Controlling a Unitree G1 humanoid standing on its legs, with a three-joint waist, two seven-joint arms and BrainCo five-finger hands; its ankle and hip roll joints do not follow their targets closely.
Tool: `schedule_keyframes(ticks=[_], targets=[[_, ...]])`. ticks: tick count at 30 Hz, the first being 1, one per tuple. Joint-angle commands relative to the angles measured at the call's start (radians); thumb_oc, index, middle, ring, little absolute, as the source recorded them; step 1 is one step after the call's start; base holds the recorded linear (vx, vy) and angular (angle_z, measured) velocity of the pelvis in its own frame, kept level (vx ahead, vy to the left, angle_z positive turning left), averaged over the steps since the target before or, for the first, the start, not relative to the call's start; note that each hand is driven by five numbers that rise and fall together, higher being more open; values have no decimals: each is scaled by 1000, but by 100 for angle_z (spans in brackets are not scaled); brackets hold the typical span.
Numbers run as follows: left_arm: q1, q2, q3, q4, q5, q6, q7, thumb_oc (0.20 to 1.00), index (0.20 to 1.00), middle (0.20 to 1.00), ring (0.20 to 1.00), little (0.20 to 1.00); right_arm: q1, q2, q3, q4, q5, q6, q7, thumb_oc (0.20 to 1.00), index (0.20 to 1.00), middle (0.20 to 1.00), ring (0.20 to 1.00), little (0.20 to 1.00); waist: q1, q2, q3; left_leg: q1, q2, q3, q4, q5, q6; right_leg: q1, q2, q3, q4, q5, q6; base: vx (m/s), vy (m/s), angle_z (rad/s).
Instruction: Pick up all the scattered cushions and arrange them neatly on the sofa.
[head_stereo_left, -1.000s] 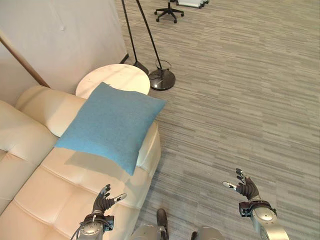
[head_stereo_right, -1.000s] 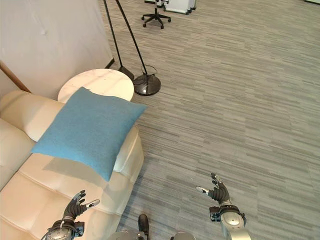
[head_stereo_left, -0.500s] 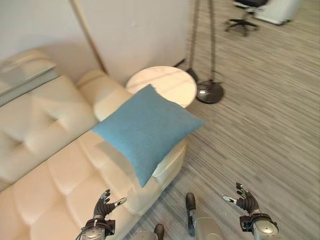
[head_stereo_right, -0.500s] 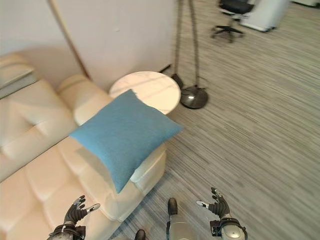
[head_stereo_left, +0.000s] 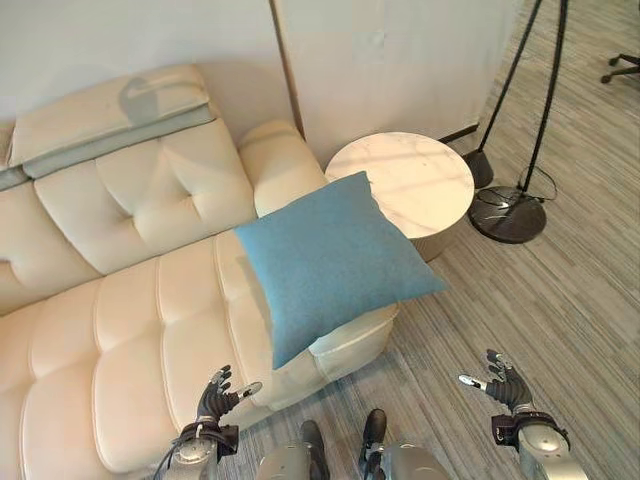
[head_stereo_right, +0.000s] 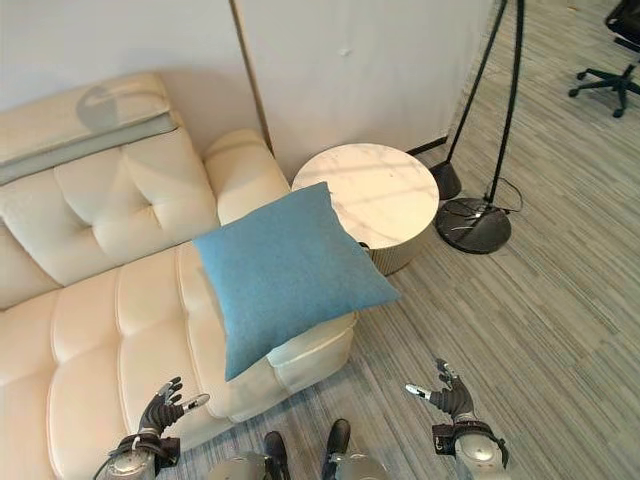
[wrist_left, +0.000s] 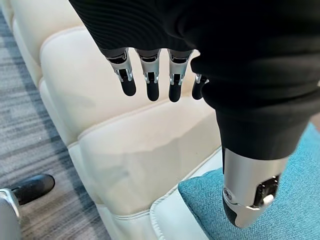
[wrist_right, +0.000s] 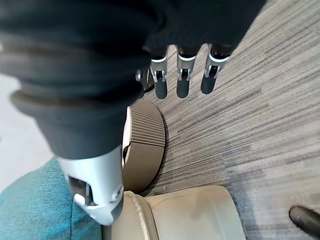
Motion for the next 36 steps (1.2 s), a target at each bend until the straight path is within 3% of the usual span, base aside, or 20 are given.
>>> schedule_keyframes(ticks=[1, 4, 9, 13, 18, 22, 28, 36], targets=[[21, 58, 21, -48, -3, -28, -2, 1000, 1000, 1000, 1000, 1000, 5, -38, -50, -66, -38, -27, -14, 1000, 1000, 1000, 1000, 1000, 15, -7, -40, 18, -27, -32, -19, 9, 10, 52, -94, 119, 102, -96, 130, 211, 168, -18], [35, 72, 33, -59, 4, -24, -4, 1000, 1000, 1000, 1000, 1000, 3, -42, -51, -66, -64, -17, -12, 1000, 1000, 1000, 1000, 1000, 34, -29, -53, 52, -41, -34, -55, -5, 33, 52, -109, 128, 137, -92, 146, 151, 144, -11], [20, 101, 50, -85, -1, -23, 4, 1000, 1000, 1000, 1000, 1000, -11, -43, -68, -72, -69, -19, -19, 1000, 1000, 1000, 1000, 1000, 46, -47, -35, 85, -57, -73, -82, -17, 63, -33, -142, 168, 327, -51, 182, 84, 102, 1], [9, 113, 50, -103, -11, -34, 6, 1000, 1000, 1000, 1000, 1000, -29, -72, -88, -74, -70, -22, -31, 1000, 1000, 1000, 1000, 1000, 36, -50, -26, 114, -67, -133, -104, -14, 61, -87, -111, 234, 263, -44, 170, 122, -1, 55], [-23, 126, 19, -85, -29, -41, -8, 1000, 1000, 1000, 1000, 1000, -80, -133, -75, -32, -52, -12, -32, 1000, 1000, 1000, 1000, 1000, 19, -69, -8, 142, -104, -218, -125, -13, 52, -140, -57, 331, 136, 7, 189, 116, -42, 61], [-63, 132, -24, -89, -48, -48, -21, 1000, 1000, 1000, 1000, 1000, -148, -178, -45, 20, -26, -13, -25, 1000, 1000, 1000, 1000, 1000, 28, -85, -5, 129, -118, -254, -131, -8, 39, -117, -70, 323, 94, 20, 185, 44, -97, 65], [-177, 117, -111, -83, -88, -51, -16, 1000, 1000, 1000, 1000, 1000, -292, -214, 59, 110, 9, 3, -15, 1000, 1000, 1000, 1000, 1000, 42, -82, 8, 57, -113, -272, -149, 18, 19, -145, -79, 289, 60, 35, 171, -24, -124, 25], [-487, 34, -290, -19, -112, -65, 39, 1000, 1000, 1000, 1000, 1000, -577, -148, 264, 245, 43, 12, -26, 1000, 1000, 1000, 1000, 1000, 42, -63, 83, -103, -109, -282, -123, 58, 3, -279, -81, 277, 73, 54, 152, -101, -100, 14]])
